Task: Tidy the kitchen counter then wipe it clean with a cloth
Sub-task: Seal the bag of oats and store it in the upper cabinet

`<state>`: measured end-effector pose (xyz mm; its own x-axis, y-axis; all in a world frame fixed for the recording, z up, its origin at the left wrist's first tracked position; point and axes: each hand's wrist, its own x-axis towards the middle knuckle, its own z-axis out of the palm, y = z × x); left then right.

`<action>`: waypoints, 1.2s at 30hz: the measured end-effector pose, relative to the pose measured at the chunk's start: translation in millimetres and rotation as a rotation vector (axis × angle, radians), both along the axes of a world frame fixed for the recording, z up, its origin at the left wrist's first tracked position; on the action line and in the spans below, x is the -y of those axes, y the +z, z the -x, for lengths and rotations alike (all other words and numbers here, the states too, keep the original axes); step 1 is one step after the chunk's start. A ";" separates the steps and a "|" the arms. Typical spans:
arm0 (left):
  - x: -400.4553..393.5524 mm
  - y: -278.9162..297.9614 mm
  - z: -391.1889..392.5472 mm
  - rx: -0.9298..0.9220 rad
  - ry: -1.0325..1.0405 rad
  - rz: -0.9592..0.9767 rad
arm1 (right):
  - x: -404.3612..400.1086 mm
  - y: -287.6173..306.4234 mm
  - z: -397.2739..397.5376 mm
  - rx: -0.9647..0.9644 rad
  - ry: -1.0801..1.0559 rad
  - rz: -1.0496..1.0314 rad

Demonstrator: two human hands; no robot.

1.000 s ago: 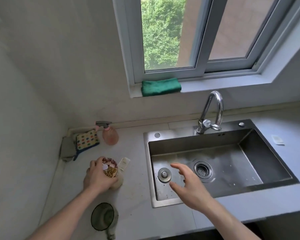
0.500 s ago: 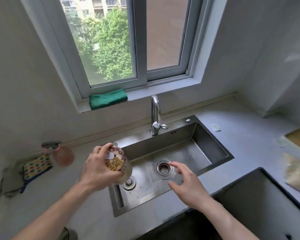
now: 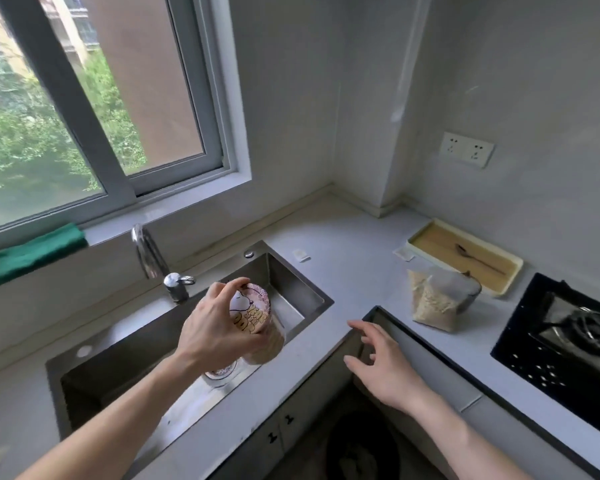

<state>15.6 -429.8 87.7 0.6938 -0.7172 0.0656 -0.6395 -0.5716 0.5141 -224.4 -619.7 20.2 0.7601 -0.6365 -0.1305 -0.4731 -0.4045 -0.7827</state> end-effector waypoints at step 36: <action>434.3 -107.5 7.0 -0.126 -0.450 -0.298 | 228.7 -11.3 72.2 -0.187 -0.526 0.012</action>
<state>8.5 -864.1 -19.8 0.3036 -0.9196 -0.2492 -0.7984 -0.3883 0.4602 -296.6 -848.4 8.9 0.3042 -0.9260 -0.2235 -0.7441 -0.0845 -0.6627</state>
